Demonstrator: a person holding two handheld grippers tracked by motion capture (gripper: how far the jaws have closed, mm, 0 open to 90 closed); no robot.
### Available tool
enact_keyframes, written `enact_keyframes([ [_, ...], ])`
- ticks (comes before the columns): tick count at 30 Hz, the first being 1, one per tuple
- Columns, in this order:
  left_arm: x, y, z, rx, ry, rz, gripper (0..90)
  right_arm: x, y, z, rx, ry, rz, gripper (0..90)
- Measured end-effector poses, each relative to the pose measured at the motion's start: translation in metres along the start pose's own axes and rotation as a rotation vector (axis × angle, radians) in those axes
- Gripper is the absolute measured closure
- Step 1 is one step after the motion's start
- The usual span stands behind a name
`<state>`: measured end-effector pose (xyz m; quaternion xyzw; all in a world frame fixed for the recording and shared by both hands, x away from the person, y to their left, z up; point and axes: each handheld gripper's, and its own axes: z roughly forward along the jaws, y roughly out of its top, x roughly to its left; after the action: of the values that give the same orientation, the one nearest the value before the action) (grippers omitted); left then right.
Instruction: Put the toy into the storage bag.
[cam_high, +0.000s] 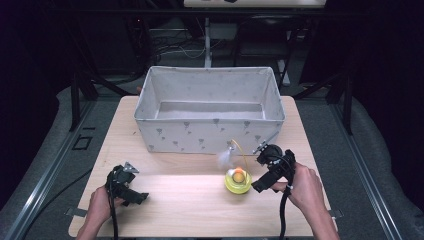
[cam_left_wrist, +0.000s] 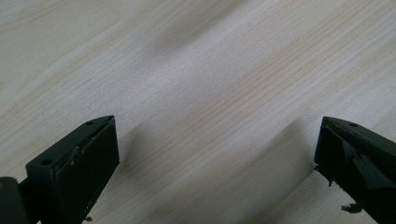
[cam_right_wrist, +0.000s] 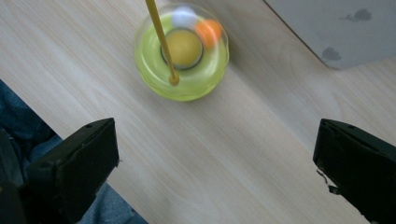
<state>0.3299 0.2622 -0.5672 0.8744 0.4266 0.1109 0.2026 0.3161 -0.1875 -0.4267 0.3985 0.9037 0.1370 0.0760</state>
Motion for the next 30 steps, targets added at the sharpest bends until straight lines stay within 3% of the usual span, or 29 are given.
enact_keyframes([
  [13, 0.0, 0.0, 0.0, 0.002, -0.001, 0.001, 0.0, 0.009, 0.033, -0.01, 0.005, 0.019, -0.063, 1.0],
  [18, 0.0, 0.0, 0.0, 0.003, -0.003, 0.003, 0.0, 0.014, 0.046, -0.016, 0.008, 0.026, -0.095, 17.7],
  [20, 0.0, 0.0, 0.001, 0.003, 0.0, 0.003, 0.0, 0.017, 0.051, -0.019, 0.01, 0.024, -0.11, 30.1],
  [25, -0.001, 0.0, 0.001, 0.005, -0.001, 0.005, 0.0, 0.022, 0.062, -0.024, 0.031, 0.01, -0.151, 46.9],
  [30, -0.001, 0.0, 0.001, 0.006, -0.001, 0.005, 0.0, 0.022, 0.068, -0.023, 0.042, 0.005, -0.155, 60.1],
])
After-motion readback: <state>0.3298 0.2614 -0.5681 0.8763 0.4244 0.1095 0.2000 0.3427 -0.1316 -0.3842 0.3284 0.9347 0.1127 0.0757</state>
